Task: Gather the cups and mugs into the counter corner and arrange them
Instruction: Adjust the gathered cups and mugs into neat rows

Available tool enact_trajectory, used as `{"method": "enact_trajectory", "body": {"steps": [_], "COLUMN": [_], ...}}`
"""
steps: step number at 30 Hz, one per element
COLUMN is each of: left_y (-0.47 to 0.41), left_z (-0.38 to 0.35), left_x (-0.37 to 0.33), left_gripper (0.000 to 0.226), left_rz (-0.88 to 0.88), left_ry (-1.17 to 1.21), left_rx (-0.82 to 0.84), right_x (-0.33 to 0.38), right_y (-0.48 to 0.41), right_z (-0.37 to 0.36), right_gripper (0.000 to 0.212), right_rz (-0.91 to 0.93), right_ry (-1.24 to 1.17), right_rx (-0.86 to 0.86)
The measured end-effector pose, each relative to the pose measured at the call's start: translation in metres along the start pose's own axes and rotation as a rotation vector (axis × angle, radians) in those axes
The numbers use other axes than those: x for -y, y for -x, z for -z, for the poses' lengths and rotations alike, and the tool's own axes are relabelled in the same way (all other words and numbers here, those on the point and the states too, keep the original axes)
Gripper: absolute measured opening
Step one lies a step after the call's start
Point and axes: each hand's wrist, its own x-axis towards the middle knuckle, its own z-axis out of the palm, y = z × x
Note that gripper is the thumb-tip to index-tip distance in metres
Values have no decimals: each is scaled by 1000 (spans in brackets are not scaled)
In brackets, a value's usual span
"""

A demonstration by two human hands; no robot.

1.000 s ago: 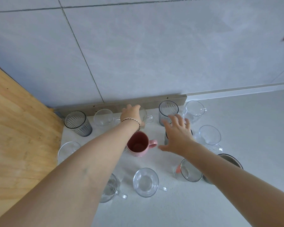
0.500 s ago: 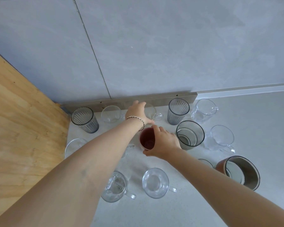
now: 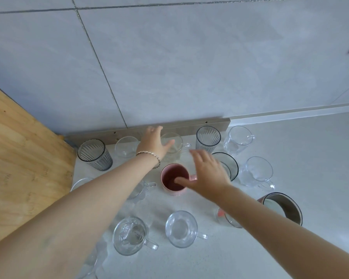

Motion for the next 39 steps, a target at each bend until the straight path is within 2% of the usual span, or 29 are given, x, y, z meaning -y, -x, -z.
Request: {"method": "enact_trajectory", "body": {"steps": [2,4,7,15,17,18,20,21,25,26,30,36,39], "left_y": [17,39,70,116,124,127,131,133,138,140,146,156,158], "left_z": [12,19,19,14,12,11,10,9,6,6,5,4,4], "left_x": [4,10,21,31,31,31,28,27,19,17,17,19,21], "left_gripper": [42,33,31,27,26,26,25,25,25,25,25,26,27], "left_rz": [1,-1,43,149,150,149,147,145,134,137,165,189,185], "left_ry": [-18,-56,-75,-20,-17,-13,-9,-7,-14,-21,-52,-73,-86], "left_rx": [-57,-38,8,-10,-18,-18,-21,-24,-39,-36,-12,15,37], "right_x": [-26,-48,-60,-66,-70,-74,-91,-103,-142,-146,-154,-165,-165], "right_y": [2,5,5,11,14,15,15,16,22,22,18,14,15], "right_z": [17,26,27,17,20,24,37,43,47,43,41,49,45], "right_gripper": [90,100,102,97,90,81,64,65,101,102,88,91,96], "right_rz": [-54,-128,-164,-162,-151,-156,-225,-280,-459,-458,-373,-131,-179], "right_ry": [33,1,-61,-42,-87,-110,-126,-112,-71,-84,-100,19,55], "right_rx": [-36,87,211,178,132,53,-105,-104,304,324,225,339,317]}}
